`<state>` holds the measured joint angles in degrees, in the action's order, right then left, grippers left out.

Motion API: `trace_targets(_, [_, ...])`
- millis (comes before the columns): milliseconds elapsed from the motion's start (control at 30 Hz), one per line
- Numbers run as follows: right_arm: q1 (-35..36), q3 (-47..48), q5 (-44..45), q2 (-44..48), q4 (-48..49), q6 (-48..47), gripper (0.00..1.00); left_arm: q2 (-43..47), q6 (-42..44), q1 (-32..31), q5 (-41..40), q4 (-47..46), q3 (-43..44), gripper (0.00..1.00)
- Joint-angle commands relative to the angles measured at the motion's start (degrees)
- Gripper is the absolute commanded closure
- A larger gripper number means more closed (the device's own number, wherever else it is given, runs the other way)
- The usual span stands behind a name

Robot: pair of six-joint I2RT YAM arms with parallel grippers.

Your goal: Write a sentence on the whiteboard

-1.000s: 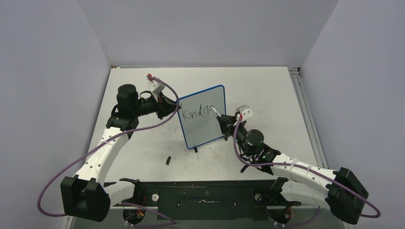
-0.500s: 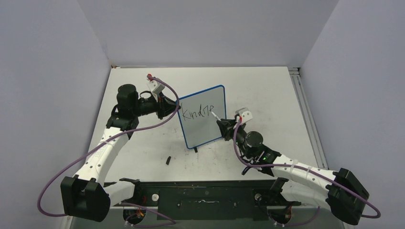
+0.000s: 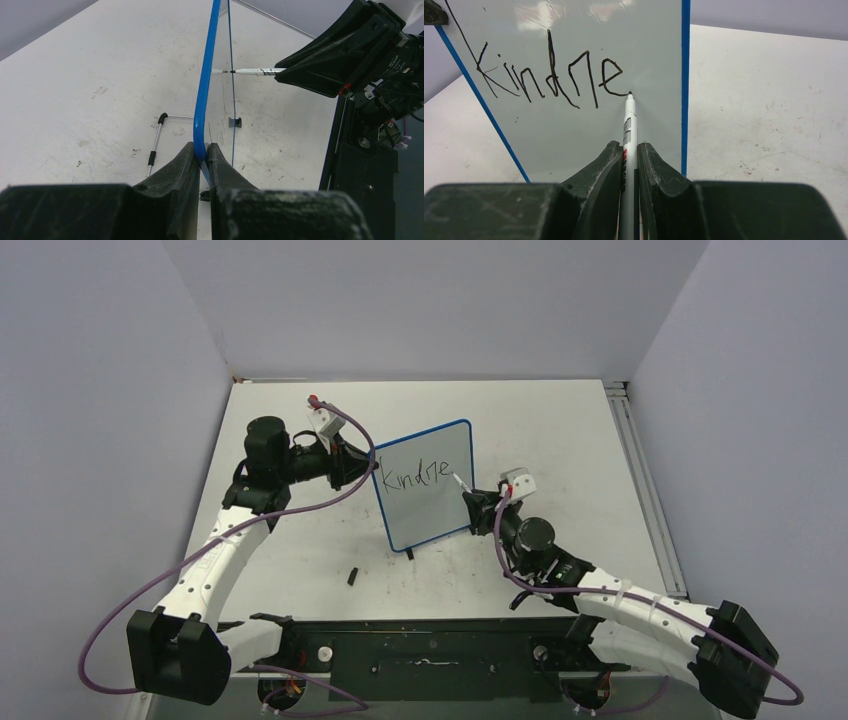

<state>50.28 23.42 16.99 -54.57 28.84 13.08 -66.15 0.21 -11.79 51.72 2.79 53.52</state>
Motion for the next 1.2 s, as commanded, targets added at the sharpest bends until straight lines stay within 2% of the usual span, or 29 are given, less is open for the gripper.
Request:
trace_targets(0, [0.0,0.9,-0.3,2.0,1.6,-0.7,0.95,-1.1,2.2,-0.4,1.1,4.0,0.2,1.00])
trace_targets(233, [0.1,1.5,0.3,5.4,2.2,-1.4,0.95,-1.1,2.2,-0.4,1.0,4.1,0.3,1.00])
trace_targets(833, [-1.3,2.5,1.6,0.7,8.9,-4.2,0.95,-1.1,2.3,-0.4,1.1,4.0,0.3,1.00])
trace_targets(1167, [-1.9,3.3,-0.9,-2.1,8.9,-4.3,0.95,-1.1,2.3,-0.4,1.1,4.1,0.3,1.00])
